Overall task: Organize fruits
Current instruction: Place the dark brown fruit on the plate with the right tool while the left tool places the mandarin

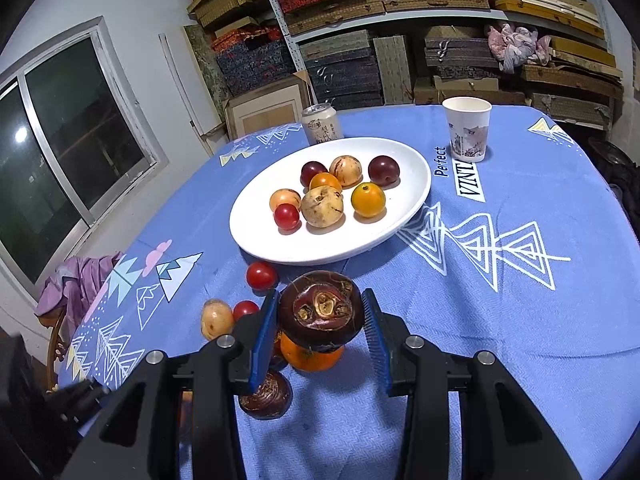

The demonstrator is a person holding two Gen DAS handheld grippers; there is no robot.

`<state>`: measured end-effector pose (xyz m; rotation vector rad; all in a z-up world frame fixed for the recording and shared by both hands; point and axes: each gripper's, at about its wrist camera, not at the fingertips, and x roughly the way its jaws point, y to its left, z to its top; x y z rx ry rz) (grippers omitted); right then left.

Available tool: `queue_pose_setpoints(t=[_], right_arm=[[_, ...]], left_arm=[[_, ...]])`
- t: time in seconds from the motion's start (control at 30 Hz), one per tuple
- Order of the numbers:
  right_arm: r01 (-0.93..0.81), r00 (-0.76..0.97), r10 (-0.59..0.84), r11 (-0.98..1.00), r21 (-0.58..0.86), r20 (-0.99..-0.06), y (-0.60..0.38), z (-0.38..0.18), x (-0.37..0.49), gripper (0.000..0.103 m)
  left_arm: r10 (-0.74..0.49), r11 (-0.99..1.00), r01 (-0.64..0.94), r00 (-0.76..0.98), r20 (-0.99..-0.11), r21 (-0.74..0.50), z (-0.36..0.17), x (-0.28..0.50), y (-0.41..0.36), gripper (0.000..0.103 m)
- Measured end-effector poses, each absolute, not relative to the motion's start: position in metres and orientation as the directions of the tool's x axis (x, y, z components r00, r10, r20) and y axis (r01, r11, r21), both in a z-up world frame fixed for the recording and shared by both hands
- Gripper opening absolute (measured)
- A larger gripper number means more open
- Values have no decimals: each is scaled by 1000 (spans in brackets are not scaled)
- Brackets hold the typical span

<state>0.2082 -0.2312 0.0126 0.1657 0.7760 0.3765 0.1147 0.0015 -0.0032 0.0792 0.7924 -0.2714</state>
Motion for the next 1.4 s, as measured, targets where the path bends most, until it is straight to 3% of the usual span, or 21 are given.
queue_pose_setpoints(t=[0.27, 0.5, 0.77, 0.97, 1.23, 1.33, 1.4], right_arm=[[-267, 730, 324, 946, 184, -601, -223, 40, 201, 42], [-251, 775, 299, 954, 163, -556, -225, 100, 239, 42], [-232, 698, 298, 954, 188, -651, -206, 50, 296, 42], [-240, 642, 257, 962, 129, -722, -190, 10, 313, 42], [-266, 630, 233, 961, 76, -741, -176, -13, 318, 43], [-269, 636, 223, 961, 58, -739, -174, -15, 319, 48], [-270, 638, 229, 961, 65, -735, -174, -14, 318, 52]], left_arm=[[-114, 990, 139, 806, -580, -3, 70, 187, 6, 47], [-102, 995, 95, 835, -541, -41, 106, 254, -2, 47], [-119, 993, 85, 751, -650, -83, 55, 320, -7, 47], [-126, 992, 84, 683, -719, -95, 12, 342, -5, 47], [-129, 992, 82, 666, -735, -99, -3, 348, -6, 47], [-126, 992, 83, 668, -734, -96, -3, 348, -6, 48], [-116, 993, 76, 685, -719, -88, 2, 344, -5, 57]])
